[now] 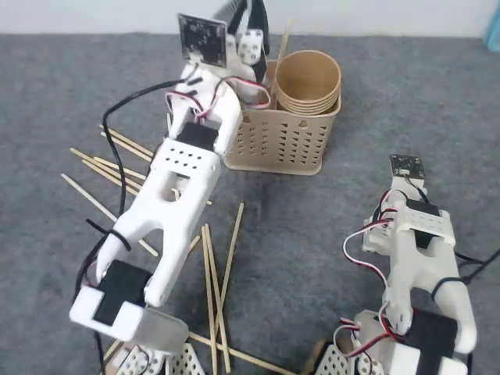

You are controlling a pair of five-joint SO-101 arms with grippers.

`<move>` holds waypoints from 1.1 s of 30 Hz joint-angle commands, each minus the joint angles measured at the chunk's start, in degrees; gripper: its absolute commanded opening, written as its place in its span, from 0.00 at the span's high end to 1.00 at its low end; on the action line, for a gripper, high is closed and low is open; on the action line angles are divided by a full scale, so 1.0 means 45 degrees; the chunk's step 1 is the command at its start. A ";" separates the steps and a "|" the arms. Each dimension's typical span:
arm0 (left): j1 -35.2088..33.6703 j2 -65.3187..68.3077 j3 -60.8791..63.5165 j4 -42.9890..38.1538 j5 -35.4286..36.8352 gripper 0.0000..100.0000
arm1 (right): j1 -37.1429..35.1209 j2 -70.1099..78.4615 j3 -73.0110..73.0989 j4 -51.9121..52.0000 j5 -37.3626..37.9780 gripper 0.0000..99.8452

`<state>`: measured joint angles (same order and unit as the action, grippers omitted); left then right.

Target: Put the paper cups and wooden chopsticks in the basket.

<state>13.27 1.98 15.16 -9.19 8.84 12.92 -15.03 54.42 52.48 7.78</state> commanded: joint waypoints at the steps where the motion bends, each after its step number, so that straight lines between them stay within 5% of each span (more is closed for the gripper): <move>1: 0.0000 -0.0117 0.0733 -0.0313 -0.0020 0.99 | -0.0107 -0.0459 -0.0098 -0.0205 0.0176 0.98; 10: -0.0059 -0.0137 0.2081 -0.0313 -0.0098 0.97 | -0.0107 -0.0459 -0.0098 -0.0205 0.0176 0.98; 14: -0.0117 -0.0176 0.2100 0.0137 -0.0059 0.79 | -0.0107 -0.0459 -0.0098 -0.0205 0.0176 0.98; 19: -0.0117 -0.2032 0.2061 0.3028 -0.0020 0.62 | -0.0107 -0.0459 -0.0098 -0.0322 0.0176 0.98; 28: -0.1895 -0.8381 0.2061 0.8459 -0.0020 0.75 | -0.0107 -0.0459 -0.0059 -0.0342 0.0176 0.98; 33: -0.3048 -1.0061 0.2139 1.3675 -0.0078 0.86 | -0.0107 -0.0459 -0.0059 -0.0342 0.0176 0.98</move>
<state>1.49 -39.08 25.10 38.02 8.92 12.92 -15.03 54.42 52.40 7.78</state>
